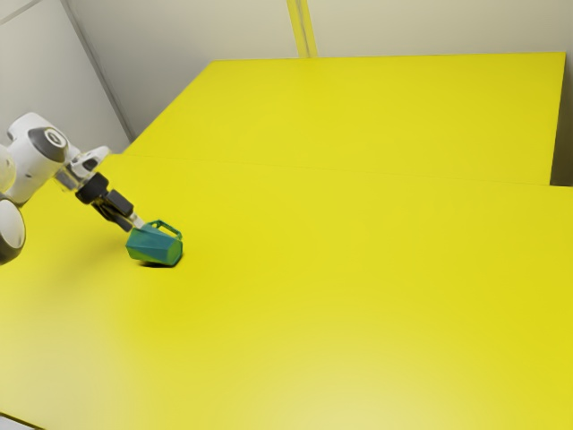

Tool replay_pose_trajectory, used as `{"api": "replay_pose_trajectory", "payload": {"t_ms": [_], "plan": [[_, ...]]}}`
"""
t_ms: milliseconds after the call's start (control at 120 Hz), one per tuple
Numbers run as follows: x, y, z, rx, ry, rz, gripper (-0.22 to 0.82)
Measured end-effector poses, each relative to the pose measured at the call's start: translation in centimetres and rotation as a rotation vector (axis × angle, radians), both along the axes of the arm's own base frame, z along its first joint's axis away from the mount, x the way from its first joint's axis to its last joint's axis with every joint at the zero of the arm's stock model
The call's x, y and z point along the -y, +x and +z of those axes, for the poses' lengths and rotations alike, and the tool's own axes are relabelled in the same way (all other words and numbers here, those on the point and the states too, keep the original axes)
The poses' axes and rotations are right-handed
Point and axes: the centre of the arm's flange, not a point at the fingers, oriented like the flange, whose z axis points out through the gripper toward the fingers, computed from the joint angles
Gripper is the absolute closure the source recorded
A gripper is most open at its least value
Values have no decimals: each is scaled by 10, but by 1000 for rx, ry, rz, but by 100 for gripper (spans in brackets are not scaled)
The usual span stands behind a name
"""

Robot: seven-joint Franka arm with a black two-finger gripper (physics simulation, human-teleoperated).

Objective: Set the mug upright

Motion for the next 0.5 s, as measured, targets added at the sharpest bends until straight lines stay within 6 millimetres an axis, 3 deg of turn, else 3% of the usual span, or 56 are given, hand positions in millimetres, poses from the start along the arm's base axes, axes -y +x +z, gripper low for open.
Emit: {"api": "replay_pose_trajectory", "payload": {"t_ms": [158, 500], "plan": [[1, -5, -19, 5, -102, -32, 0], [11, -7, -25, 65, -240, -71, 5]]}}
